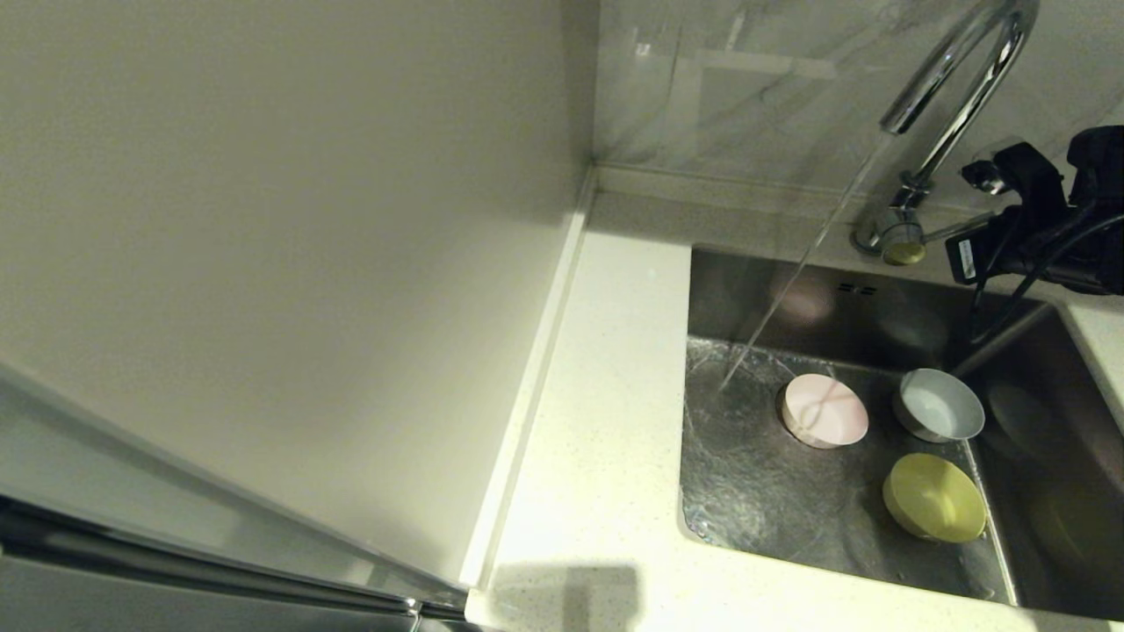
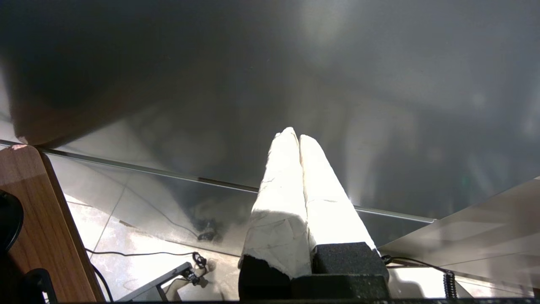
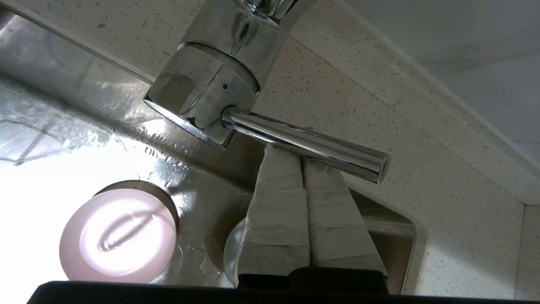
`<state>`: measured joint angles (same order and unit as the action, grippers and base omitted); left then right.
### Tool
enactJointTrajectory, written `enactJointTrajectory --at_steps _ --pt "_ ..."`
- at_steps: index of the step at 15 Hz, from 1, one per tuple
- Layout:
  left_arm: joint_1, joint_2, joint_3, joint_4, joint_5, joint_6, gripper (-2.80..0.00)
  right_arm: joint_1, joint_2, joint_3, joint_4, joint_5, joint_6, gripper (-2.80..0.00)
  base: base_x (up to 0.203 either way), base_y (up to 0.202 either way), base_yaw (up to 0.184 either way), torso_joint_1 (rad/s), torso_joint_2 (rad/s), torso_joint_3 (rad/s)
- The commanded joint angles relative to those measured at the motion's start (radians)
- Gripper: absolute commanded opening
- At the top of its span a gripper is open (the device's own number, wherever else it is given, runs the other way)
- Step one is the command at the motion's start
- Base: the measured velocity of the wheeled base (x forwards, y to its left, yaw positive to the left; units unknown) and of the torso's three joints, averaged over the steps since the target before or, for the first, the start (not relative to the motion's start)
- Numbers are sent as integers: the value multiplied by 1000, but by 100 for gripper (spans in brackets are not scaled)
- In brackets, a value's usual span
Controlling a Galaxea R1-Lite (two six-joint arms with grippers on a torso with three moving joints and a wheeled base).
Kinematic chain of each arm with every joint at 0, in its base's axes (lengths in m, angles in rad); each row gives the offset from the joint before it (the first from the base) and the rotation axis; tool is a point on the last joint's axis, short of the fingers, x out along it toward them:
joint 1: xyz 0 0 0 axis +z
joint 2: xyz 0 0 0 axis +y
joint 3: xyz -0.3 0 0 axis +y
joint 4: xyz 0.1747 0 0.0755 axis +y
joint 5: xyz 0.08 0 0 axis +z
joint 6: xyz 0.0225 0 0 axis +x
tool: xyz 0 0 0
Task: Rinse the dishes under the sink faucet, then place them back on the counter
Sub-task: Turn off the faucet
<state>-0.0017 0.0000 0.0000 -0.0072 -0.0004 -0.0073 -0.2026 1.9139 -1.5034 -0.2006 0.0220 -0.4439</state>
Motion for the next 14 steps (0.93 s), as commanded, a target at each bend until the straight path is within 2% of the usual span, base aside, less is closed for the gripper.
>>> enactJointTrajectory --at_steps 1,3,10,14 --pt "0 0 3 0 0 0 -280 0 -4 0 -2 1 -2 -280 0 0 0 0 0 0" --pt "0 0 3 0 0 0 -280 0 -3 0 -3 1 5 -280 0 0 0 0 0 0" --pt "0 0 3 0 0 0 -280 35 -1 0 -49 -38 133 -280 0 0 0 0 0 0" --pt "0 0 3 0 0 0 -280 40 -1 -1 -54 -45 152 -280 0 0 0 0 0 0"
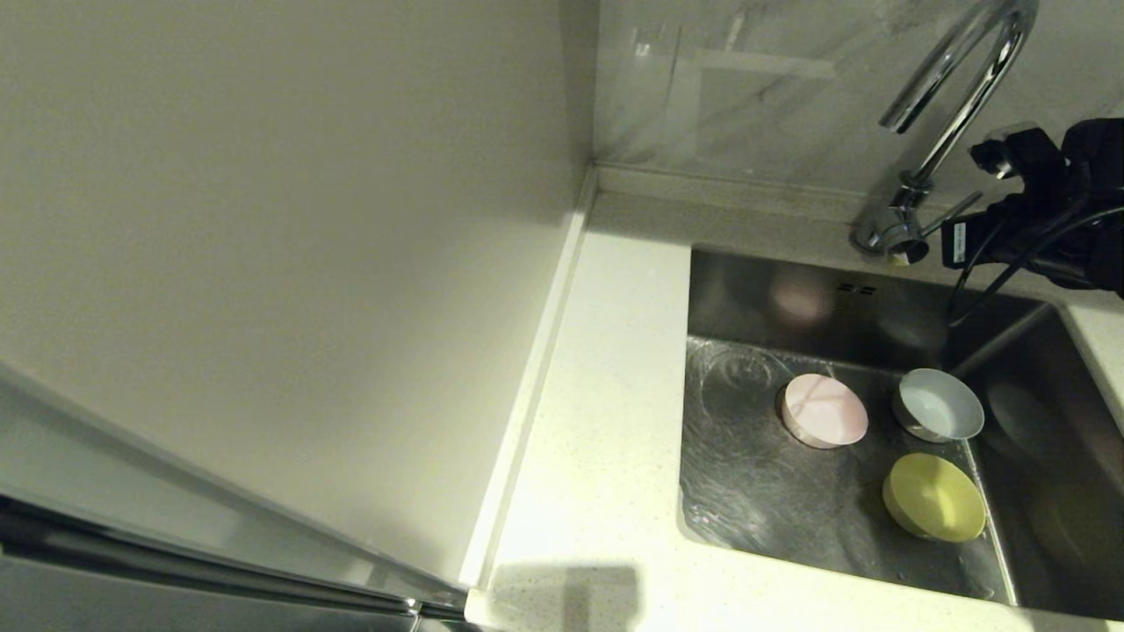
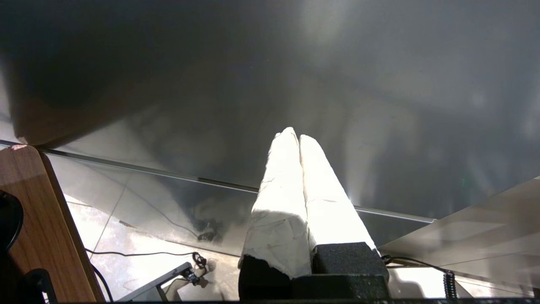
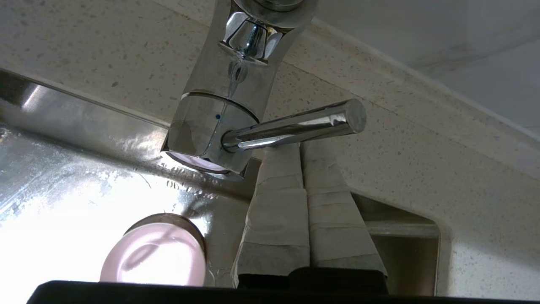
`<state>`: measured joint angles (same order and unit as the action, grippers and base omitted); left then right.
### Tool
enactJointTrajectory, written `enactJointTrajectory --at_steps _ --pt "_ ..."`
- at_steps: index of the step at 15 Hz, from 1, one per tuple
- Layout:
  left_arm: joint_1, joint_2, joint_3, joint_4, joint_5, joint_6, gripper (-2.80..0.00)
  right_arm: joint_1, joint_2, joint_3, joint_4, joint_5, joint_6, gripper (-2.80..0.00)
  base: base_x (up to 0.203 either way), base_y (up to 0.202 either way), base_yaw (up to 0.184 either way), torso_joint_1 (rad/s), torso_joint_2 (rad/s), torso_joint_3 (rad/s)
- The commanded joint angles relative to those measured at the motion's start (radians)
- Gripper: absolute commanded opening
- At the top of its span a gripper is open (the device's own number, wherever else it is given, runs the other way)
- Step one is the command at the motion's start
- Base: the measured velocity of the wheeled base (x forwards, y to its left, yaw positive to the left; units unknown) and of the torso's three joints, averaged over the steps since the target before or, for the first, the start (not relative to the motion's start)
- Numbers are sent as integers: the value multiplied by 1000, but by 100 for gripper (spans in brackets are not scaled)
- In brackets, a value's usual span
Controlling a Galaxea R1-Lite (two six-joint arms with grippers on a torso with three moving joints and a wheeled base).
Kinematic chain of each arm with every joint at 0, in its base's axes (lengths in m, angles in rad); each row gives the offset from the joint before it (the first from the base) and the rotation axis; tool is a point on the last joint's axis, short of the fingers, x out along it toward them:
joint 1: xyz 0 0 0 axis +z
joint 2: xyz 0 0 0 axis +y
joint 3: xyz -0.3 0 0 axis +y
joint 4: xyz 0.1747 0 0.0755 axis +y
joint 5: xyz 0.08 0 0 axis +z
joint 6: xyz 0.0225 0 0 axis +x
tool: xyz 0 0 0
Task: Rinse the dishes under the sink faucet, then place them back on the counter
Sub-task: Turn off the faucet
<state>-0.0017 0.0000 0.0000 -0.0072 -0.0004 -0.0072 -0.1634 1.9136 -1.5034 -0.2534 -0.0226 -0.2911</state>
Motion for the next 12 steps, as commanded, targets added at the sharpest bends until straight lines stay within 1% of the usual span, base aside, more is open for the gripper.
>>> enactJointTrajectory --at_steps 1,6,9,10,12 --pt "0 0 3 0 0 0 -280 2 -1 -3 -1 -4 9 -280 0 0 0 0 0 0" --pt "0 0 3 0 0 0 -280 8 -2 0 -1 -5 32 -280 0 0 0 0 0 0" --pt "0 0 3 0 0 0 -280 -5 -8 1 0 -7 39 -280 0 0 0 0 0 0" --pt "0 0 3 0 0 0 -280 -14 -15 16 2 -14 43 -280 0 0 0 0 0 0" --pt "0 0 2 0 1 0 -280 -46 -46 88 5 -45 38 -280 0 0 0 0 0 0"
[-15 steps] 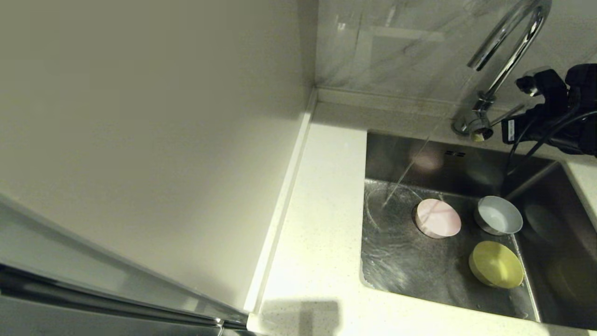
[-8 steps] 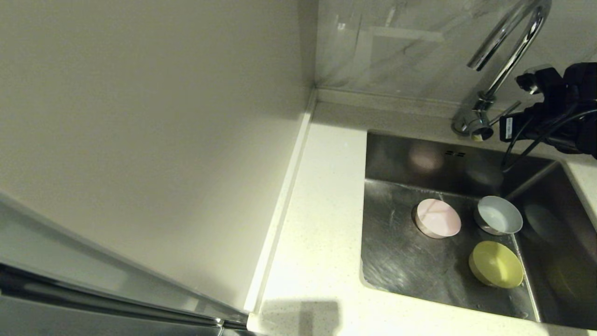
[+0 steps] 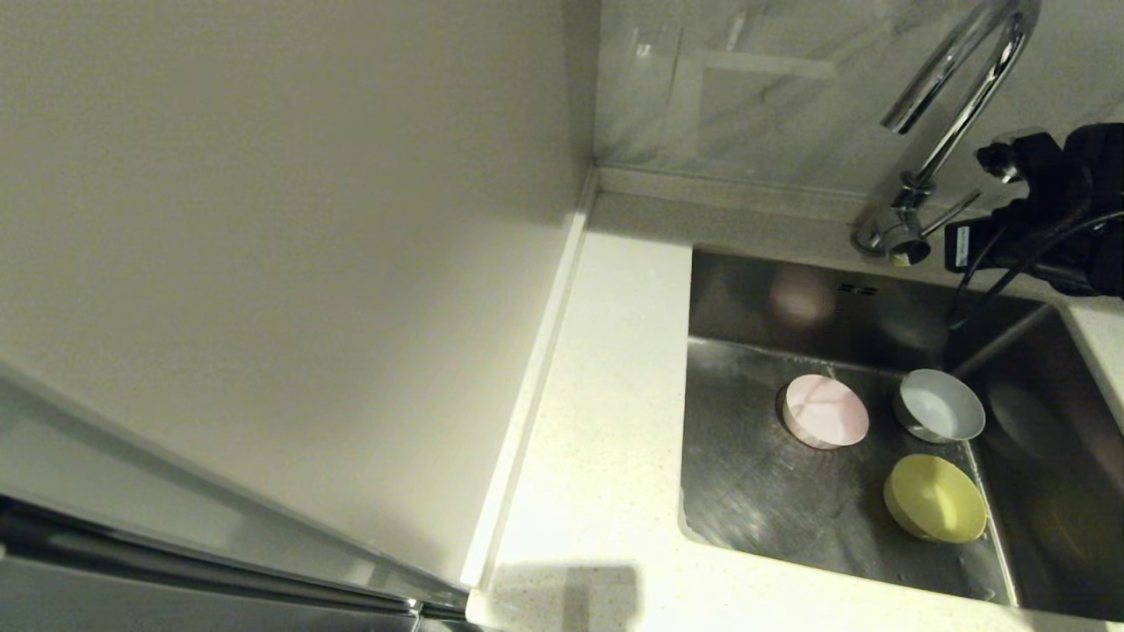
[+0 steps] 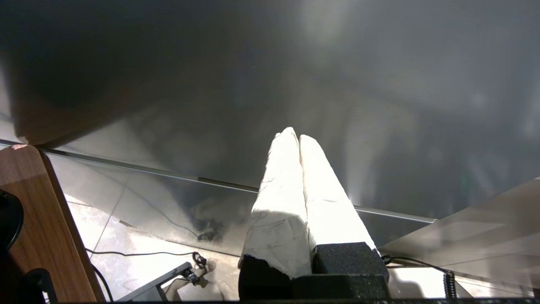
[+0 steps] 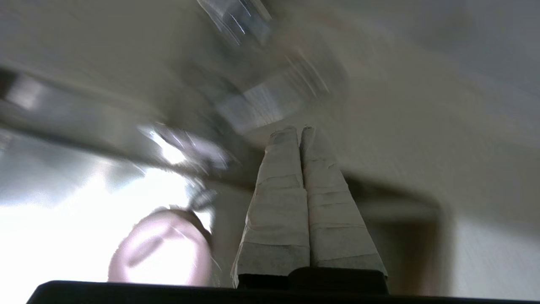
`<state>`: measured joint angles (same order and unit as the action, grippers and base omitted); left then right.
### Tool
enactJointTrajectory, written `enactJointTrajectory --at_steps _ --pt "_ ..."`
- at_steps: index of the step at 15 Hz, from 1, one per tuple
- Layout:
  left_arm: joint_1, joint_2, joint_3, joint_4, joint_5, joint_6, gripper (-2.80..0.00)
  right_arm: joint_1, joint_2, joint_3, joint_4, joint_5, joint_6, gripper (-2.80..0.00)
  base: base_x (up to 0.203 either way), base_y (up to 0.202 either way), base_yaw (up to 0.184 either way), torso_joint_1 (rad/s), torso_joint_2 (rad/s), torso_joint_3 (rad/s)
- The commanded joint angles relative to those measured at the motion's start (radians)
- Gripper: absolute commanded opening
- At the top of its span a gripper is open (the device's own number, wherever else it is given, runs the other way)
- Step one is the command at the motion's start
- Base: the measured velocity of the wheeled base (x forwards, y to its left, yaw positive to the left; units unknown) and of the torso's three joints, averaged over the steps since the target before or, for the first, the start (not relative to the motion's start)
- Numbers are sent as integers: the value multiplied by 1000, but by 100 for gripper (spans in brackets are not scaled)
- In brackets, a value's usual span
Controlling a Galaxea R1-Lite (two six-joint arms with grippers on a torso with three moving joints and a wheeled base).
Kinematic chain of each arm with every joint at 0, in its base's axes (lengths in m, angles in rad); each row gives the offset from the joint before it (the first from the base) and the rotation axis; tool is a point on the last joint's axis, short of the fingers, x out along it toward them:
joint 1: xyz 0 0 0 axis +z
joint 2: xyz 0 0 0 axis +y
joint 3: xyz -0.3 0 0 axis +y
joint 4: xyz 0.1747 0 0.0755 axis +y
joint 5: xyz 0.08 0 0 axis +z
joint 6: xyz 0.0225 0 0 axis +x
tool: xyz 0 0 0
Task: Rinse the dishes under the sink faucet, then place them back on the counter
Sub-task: Turn off the faucet, then put a bowl back to the table from the sink
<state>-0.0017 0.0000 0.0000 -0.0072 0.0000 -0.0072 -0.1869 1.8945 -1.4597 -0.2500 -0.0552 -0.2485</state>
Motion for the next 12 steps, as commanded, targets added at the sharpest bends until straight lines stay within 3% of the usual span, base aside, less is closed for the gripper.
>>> enactJointTrajectory --at_steps 1,5,10,12 --pt "0 0 3 0 0 0 -280 -41 -45 82 4 -18 -5 -280 0 0 0 0 0 0" --pt "0 0 3 0 0 0 -280 -117 -131 242 65 -21 -15 -280 0 0 0 0 0 0" --pt "0 0 3 0 0 0 -280 -160 -180 442 142 -28 -98 -280 0 0 0 0 0 0" --pt "0 0 3 0 0 0 -280 -160 -194 467 263 -43 -107 -280 0 0 0 0 0 0"
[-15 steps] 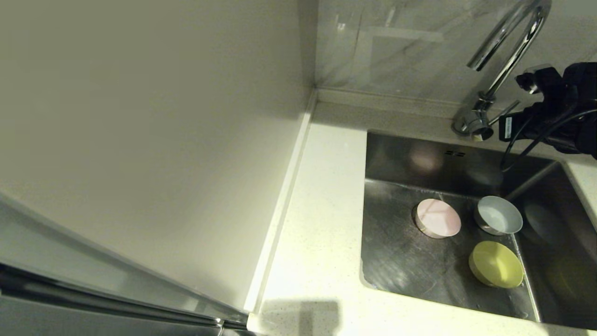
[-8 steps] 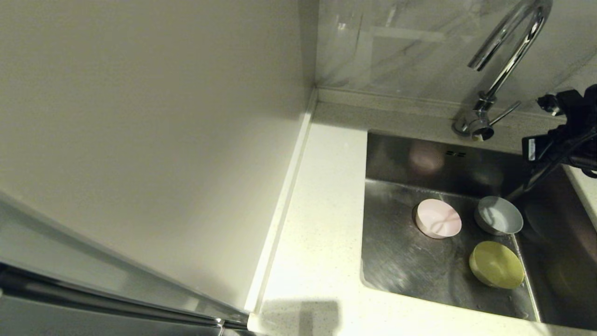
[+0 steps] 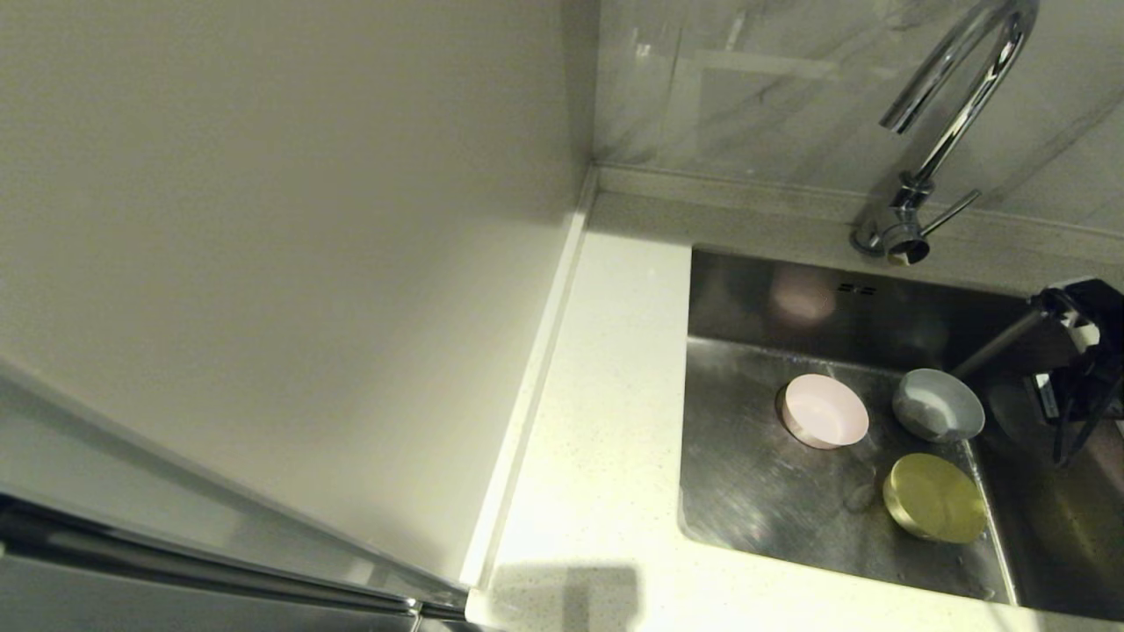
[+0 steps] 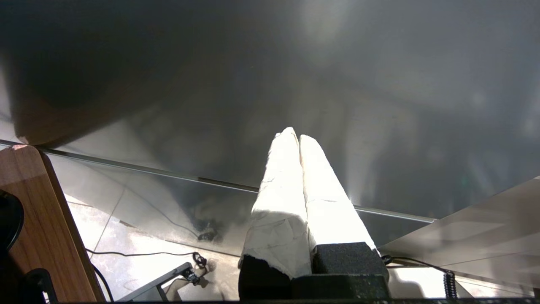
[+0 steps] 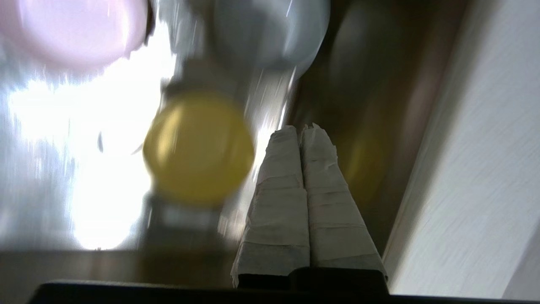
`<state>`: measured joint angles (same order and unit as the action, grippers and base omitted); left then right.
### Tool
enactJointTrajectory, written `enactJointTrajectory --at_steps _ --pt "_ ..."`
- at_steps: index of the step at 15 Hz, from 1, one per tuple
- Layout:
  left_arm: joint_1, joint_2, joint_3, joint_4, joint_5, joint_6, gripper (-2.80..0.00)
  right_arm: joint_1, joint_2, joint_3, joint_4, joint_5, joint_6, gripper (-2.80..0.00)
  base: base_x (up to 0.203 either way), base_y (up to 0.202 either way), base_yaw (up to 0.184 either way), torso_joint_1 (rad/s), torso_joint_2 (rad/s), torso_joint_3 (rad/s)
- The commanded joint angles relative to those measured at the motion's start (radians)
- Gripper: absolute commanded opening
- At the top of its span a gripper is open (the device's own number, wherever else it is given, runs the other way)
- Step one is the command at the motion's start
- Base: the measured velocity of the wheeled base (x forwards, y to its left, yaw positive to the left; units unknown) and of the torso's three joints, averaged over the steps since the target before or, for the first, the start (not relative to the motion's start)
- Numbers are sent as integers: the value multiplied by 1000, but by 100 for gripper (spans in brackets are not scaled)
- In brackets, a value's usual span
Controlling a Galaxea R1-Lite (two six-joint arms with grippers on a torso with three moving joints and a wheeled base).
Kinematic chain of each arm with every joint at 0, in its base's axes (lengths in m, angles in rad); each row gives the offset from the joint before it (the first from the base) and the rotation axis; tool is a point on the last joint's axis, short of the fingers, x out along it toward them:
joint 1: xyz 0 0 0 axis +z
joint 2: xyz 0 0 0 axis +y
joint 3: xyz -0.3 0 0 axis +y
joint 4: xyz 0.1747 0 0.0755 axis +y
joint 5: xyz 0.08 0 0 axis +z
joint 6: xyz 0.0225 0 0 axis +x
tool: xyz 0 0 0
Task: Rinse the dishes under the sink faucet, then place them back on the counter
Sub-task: Put a bowl back to the table from the sink
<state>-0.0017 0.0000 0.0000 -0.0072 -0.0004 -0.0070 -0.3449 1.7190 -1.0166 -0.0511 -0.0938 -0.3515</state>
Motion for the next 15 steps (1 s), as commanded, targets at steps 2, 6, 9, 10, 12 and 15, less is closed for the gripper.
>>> enactJointTrajectory --at_steps 2,6,9,10,12,15 --pt "0 0 3 0 0 -1 -280 2 -50 54 134 -7 -6 -280 0 0 0 0 0 0" --pt "0 0 3 0 0 -1 -280 44 -87 76 132 -13 -77 -280 0 0 0 0 0 0" --pt "0 0 3 0 0 -1 -280 92 -88 75 135 -30 -94 -280 0 0 0 0 0 0" --pt "0 0 3 0 0 -1 -280 100 -93 79 134 -25 -128 -280 0 0 0 0 0 0" --pt "0 0 3 0 0 -1 -280 126 -94 101 100 11 -212 -280 0 0 0 0 0 0" --pt "0 0 3 0 0 -1 -280 157 -39 125 2 89 -358 -280 0 0 0 0 0 0"
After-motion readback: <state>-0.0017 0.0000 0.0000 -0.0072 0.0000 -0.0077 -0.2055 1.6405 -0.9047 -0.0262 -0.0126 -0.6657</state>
